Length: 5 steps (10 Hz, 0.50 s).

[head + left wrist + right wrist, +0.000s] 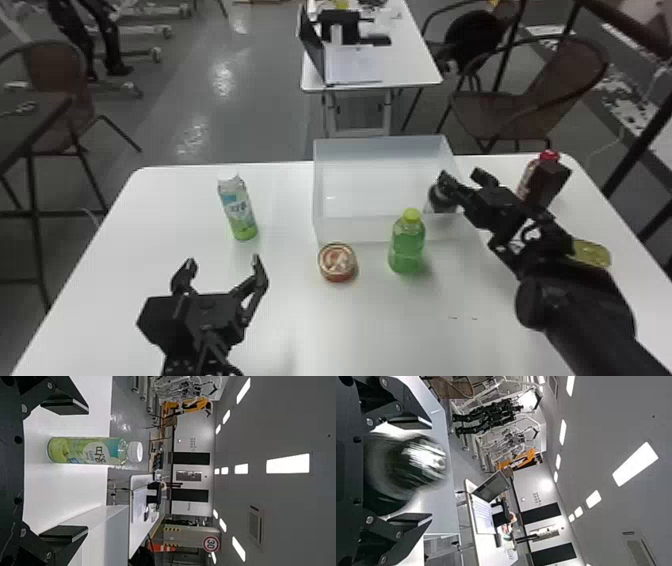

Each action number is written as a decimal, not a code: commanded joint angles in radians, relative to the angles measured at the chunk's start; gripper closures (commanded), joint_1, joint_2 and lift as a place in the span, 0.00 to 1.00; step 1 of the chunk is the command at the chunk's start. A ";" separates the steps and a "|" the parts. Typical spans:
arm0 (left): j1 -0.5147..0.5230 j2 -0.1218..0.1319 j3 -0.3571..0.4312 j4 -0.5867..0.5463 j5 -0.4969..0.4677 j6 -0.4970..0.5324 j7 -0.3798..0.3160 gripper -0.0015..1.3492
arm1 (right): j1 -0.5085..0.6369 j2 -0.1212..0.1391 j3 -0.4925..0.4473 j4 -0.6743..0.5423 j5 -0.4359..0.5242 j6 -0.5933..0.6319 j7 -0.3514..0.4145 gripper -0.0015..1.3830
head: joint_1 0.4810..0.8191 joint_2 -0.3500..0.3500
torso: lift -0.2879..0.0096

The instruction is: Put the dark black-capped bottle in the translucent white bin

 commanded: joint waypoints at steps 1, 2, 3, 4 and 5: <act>-0.003 -0.006 0.002 0.002 -0.003 -0.001 -0.005 0.17 | -0.005 0.000 0.000 0.012 -0.005 -0.003 0.000 0.12 | 0.63 0.59 | 0.75; -0.003 -0.006 0.003 0.002 -0.003 -0.001 -0.007 0.17 | -0.003 0.001 0.000 0.005 -0.009 -0.003 0.000 0.03 | 0.63 0.58 | 0.75; -0.002 -0.006 0.003 0.002 -0.003 -0.002 -0.007 0.17 | 0.003 0.001 0.000 -0.008 -0.029 -0.003 0.001 0.07 | 0.63 0.58 | 0.75; -0.002 -0.006 0.005 0.002 -0.002 -0.004 -0.009 0.17 | 0.029 0.001 0.000 -0.055 -0.051 -0.003 0.003 0.08 | 0.63 0.58 | 0.75; 0.005 -0.006 0.008 0.001 -0.002 -0.010 -0.009 0.17 | 0.094 0.000 0.000 -0.187 -0.046 0.025 -0.025 0.08 | 0.63 0.58 | 0.75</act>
